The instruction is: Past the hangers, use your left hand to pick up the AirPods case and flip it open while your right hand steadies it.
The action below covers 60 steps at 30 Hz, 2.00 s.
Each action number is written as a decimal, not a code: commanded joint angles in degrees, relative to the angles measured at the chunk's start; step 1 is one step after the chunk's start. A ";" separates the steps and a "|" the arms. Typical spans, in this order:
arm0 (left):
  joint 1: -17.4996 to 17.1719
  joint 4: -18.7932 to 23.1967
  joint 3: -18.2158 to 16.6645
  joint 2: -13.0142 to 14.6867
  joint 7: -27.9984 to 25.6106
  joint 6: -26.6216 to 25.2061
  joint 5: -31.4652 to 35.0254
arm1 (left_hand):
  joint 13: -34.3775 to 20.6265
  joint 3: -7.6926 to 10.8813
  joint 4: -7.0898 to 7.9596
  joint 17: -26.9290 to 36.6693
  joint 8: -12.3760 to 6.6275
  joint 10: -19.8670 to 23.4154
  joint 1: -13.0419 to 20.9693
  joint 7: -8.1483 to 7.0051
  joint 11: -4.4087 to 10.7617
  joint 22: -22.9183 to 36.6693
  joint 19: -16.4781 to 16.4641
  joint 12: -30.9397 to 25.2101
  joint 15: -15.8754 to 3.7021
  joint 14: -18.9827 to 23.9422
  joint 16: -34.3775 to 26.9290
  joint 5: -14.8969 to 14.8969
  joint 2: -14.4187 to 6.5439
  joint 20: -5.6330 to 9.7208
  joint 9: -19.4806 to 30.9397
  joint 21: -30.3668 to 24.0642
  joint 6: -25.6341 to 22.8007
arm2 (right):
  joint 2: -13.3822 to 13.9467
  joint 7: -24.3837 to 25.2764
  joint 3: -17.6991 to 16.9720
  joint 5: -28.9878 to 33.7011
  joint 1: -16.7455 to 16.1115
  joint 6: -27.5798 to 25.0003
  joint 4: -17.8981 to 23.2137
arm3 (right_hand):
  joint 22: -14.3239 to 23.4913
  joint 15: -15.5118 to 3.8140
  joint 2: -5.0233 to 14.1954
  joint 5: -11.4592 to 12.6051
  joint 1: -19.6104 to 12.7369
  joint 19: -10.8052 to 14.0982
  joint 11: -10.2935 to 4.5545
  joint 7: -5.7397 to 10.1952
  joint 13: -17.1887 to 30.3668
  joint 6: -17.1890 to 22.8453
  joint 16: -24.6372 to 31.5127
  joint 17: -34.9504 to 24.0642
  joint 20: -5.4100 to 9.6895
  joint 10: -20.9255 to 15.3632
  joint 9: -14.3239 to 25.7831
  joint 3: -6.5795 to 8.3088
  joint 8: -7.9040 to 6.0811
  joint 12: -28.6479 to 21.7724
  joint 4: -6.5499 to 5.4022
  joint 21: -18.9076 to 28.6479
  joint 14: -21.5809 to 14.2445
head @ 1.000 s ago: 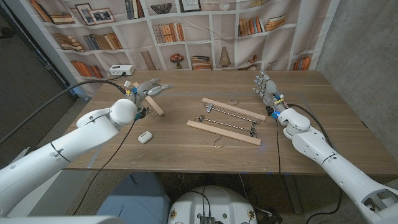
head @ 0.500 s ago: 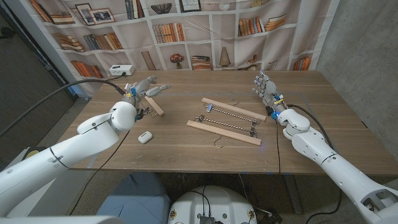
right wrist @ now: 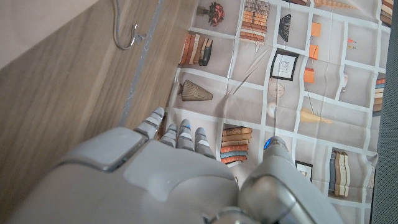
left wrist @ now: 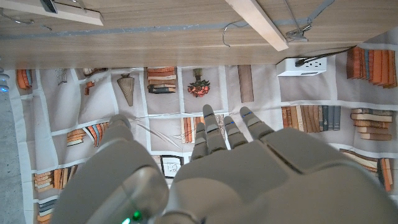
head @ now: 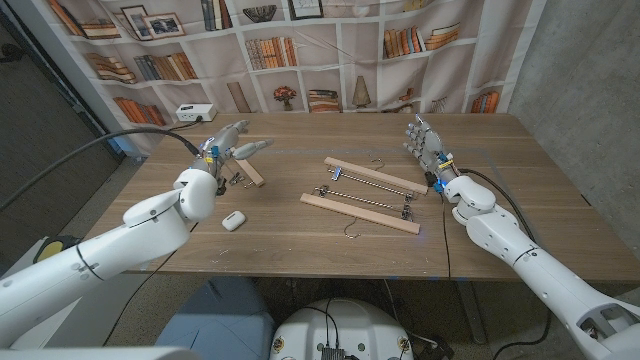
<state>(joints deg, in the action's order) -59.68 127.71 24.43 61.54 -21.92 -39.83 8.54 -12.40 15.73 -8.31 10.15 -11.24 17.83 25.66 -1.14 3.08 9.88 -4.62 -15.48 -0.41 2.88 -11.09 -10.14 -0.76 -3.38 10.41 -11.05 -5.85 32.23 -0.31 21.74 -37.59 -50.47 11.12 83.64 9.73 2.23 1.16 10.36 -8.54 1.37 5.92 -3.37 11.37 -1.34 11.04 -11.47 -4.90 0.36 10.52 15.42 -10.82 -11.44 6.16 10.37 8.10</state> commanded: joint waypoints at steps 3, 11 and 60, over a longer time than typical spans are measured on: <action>-2.51 -0.35 -0.95 0.70 -0.65 1.85 5.13 | -0.24 0.18 -0.32 0.06 -0.37 1.06 0.96 0.11 0.02 0.10 -0.68 -0.50 -0.42 0.72 -0.23 0.06 0.17 -0.15 0.07 -0.19 -0.87 | -0.29 0.51 0.42 0.31 -0.13 -0.38 0.44 | 0.09 0.07 0.13 0.03 -0.72 -0.40 -0.06 -0.06 0.12 -0.21 0.43 -0.19 -0.25 0.33 0.30 -0.07 -0.32 -0.25 0.39 0.43 0.42; -4.77 -1.52 -3.52 1.10 -0.41 5.94 4.53 | -0.36 0.22 -0.41 0.04 -0.44 2.27 1.26 -0.82 0.86 0.08 -1.21 -0.83 -0.94 1.12 -0.25 0.08 0.34 -0.09 0.07 -0.30 -1.44 | -0.07 0.87 0.40 0.33 -0.58 -0.71 0.94 | 0.09 0.10 0.17 0.02 -0.73 -0.40 0.00 -0.02 0.12 -0.23 0.46 -0.20 -0.23 0.33 0.30 -0.10 -0.32 -0.27 0.43 0.45 0.43; -3.95 0.18 -1.62 5.56 9.23 3.96 13.58 | -0.59 0.80 -0.98 0.03 0.42 3.14 4.72 -1.90 2.88 -0.03 0.25 0.32 -0.98 -1.84 0.39 -0.57 2.23 0.14 -0.02 0.49 0.96 | -0.25 0.42 0.25 0.29 -0.74 0.35 0.58 | 0.12 -1.34 0.56 -0.03 -1.02 -1.10 -1.16 4.19 0.23 3.16 0.47 -0.21 -0.41 -0.79 0.40 -0.23 -1.29 -0.71 0.84 0.35 1.01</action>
<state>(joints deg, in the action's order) -64.70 126.74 20.42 66.07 -14.73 -33.80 17.12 -12.65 16.60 -9.17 10.15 -10.75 20.88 29.73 -2.79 5.35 9.88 -4.47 -15.19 -1.23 1.40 -10.65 -10.42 1.20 -3.07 10.41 -10.54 -4.42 31.78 0.03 22.44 -36.88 -50.83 11.43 83.95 9.72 1.24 1.69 10.36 -9.07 0.73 5.08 0.60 11.37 1.45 11.04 -11.59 -5.14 -0.47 10.81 14.94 -12.10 -11.88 6.64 10.61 8.68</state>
